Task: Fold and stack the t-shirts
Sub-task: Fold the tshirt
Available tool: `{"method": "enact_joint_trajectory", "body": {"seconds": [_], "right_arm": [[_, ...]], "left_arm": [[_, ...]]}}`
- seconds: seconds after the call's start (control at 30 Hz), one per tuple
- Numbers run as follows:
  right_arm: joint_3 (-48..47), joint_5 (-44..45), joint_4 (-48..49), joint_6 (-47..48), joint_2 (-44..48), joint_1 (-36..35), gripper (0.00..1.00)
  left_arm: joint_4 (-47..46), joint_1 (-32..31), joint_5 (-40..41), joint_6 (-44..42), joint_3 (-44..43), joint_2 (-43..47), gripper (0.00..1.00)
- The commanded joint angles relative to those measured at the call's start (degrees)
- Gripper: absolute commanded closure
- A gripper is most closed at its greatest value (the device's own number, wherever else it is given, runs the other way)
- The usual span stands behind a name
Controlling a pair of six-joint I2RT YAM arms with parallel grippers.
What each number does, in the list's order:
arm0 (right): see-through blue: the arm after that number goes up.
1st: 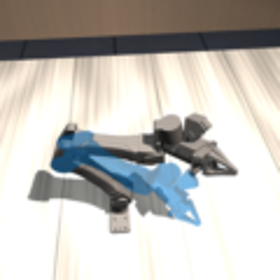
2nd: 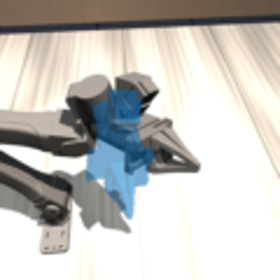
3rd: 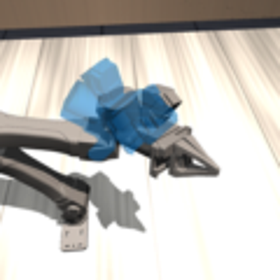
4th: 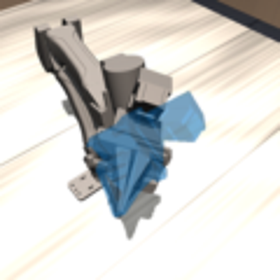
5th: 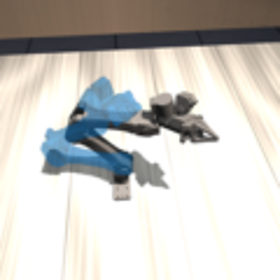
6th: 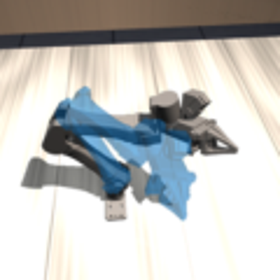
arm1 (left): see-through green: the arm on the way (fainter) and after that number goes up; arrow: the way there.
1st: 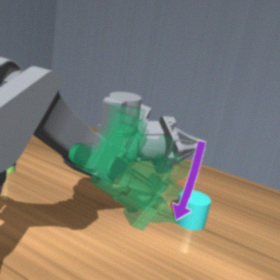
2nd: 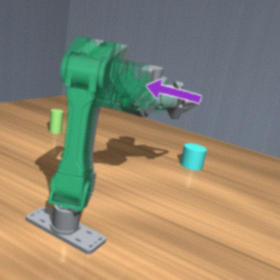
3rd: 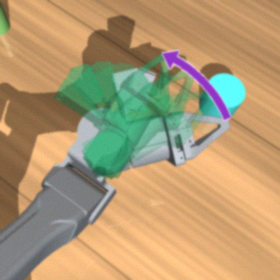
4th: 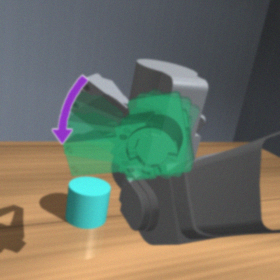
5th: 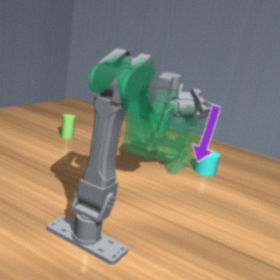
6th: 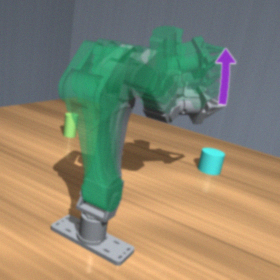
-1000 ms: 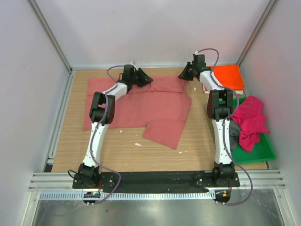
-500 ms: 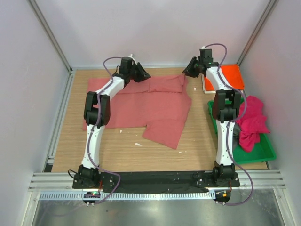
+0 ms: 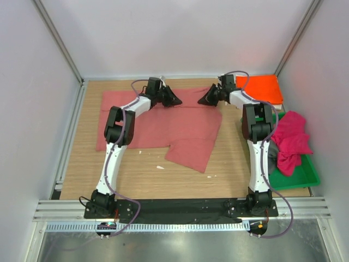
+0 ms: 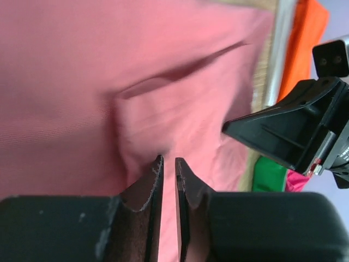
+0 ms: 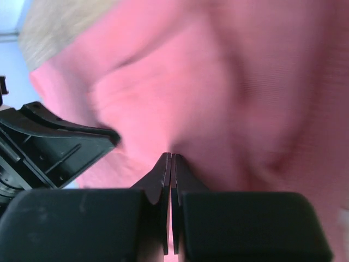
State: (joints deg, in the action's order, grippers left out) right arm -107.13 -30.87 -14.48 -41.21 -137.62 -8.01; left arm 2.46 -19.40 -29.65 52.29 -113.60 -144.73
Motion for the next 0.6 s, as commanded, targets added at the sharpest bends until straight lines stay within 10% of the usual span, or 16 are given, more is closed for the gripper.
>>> {"method": "enact_joint_trajectory", "body": {"seconds": [0.0,0.37,0.57], "right_arm": [[4.3,-1.4,4.9,-2.3,2.2,3.5,0.97],[-0.1,2.0,-5.4,5.8,3.9,5.3,0.94],[-8.5,15.1,-25.3,10.1,9.7,5.2,0.73]], "left_arm": [[3.1,0.6,-1.0,-1.0,0.3,-1.2,0.86],[16.1,0.9,2.3,-11.7,-2.8,5.6,0.55],[24.9,0.9,6.7,-16.2,0.6,16.6,0.44]]}}
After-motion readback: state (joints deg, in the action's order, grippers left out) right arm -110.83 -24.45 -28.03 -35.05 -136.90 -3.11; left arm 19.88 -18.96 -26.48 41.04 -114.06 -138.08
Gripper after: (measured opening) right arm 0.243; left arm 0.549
